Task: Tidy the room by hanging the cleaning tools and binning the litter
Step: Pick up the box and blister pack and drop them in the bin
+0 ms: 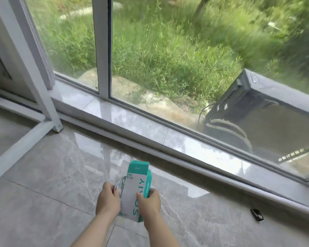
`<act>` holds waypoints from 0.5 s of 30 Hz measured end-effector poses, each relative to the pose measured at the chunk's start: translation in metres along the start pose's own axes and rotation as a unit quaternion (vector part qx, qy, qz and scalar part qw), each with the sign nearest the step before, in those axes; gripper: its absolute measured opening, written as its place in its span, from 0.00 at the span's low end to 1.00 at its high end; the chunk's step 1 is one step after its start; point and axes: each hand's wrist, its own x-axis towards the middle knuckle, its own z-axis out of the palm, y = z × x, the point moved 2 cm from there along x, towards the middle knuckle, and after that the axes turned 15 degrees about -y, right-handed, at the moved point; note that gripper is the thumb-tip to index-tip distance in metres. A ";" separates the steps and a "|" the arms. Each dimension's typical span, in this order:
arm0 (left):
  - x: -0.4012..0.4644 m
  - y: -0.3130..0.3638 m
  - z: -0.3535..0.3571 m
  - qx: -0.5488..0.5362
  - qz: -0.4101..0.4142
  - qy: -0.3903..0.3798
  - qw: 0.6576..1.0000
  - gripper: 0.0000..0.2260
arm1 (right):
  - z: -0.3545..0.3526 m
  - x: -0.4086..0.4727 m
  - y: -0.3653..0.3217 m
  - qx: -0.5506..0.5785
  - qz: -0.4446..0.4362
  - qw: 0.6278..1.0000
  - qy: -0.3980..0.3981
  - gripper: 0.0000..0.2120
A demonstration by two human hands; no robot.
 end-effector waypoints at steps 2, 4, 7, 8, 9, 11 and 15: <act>-0.021 0.041 -0.024 -0.007 0.023 0.019 1.000 0.06 | -0.001 -0.030 -0.044 -0.008 -0.034 0.999 -0.003 0.10; -0.050 0.087 -0.049 -0.025 0.056 0.038 0.997 0.06 | -0.007 -0.068 -0.093 -0.026 -0.083 0.996 -0.006 0.11; -0.092 0.139 -0.076 -0.046 0.092 0.064 0.993 0.06 | -0.015 -0.118 -0.146 -0.036 -0.128 0.991 -0.006 0.11; -0.109 0.156 -0.085 -0.057 0.107 0.070 0.990 0.06 | -0.018 -0.137 -0.163 -0.040 -0.140 0.989 -0.011 0.11; -0.126 0.174 -0.096 -0.062 0.121 0.082 0.987 0.05 | -0.021 -0.156 -0.180 -0.045 -0.154 0.987 -0.014 0.11; -0.154 0.204 -0.115 -0.060 0.141 0.101 0.983 0.06 | -0.023 -0.188 -0.210 -0.053 -0.181 0.982 -0.018 0.11; -0.228 0.262 -0.169 -0.072 0.205 0.141 0.966 0.04 | -0.024 -0.269 -0.268 -0.071 -0.252 0.964 -0.041 0.11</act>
